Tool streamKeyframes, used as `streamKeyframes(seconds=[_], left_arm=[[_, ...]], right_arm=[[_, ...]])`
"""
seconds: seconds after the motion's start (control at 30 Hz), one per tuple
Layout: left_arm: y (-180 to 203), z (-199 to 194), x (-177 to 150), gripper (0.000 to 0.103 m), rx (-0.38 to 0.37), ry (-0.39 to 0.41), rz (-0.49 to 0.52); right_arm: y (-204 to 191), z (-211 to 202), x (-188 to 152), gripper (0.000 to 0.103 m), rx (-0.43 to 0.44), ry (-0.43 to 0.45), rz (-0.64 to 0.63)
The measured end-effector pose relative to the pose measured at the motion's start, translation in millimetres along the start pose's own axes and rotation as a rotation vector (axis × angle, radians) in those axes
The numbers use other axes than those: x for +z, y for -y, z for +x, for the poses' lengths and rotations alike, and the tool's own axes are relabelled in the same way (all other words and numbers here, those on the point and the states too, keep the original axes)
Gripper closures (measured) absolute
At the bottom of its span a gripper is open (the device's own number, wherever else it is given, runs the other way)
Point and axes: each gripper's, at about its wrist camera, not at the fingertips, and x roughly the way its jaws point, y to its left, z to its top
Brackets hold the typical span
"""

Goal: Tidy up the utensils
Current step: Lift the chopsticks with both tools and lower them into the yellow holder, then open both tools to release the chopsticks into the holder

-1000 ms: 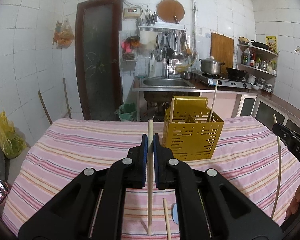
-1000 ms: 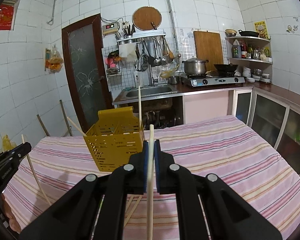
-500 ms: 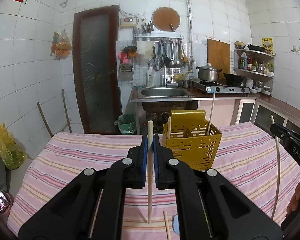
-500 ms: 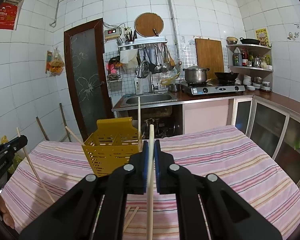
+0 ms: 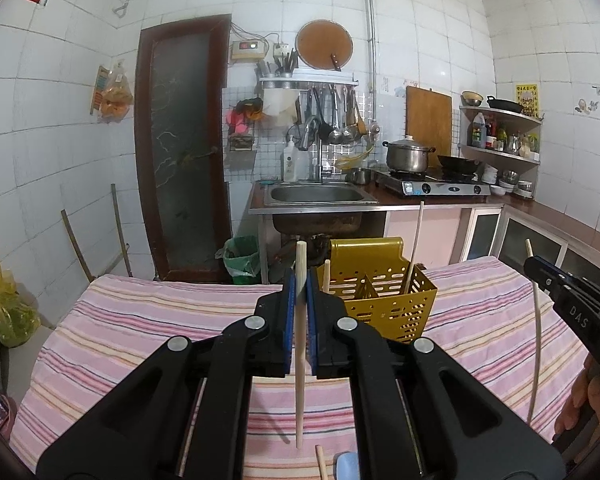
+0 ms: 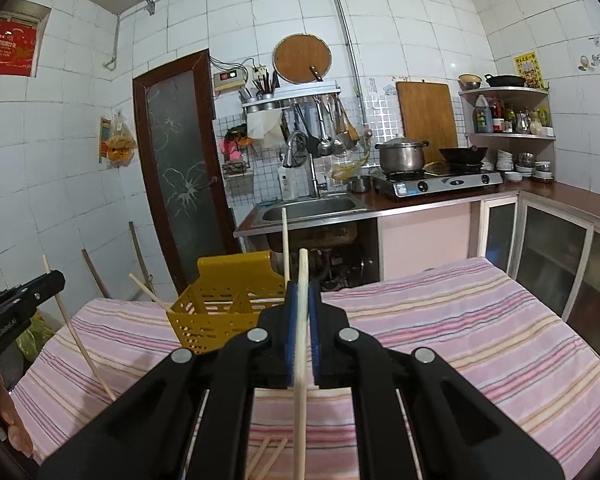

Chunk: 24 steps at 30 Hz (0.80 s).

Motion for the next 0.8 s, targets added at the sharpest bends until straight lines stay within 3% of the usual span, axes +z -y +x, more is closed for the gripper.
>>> streamKeyframes(seconds=[0.3, 0.6, 0.8], left_arm=[[6, 15, 19, 0.099, -0.037, 0.018, -0.013], [18, 27, 92, 0.099, -0.088, 0.143, -0.038], [27, 59, 120, 0.099, -0.082, 0.188, -0.041]], right_arm=[[1, 16, 9, 0.097, 0.019, 0.022, 0.018], [-28, 24, 85, 0.097, 0.029, 0.239, -0.044], [-41, 59, 115, 0.097, 0.030, 0.373, -0.036]])
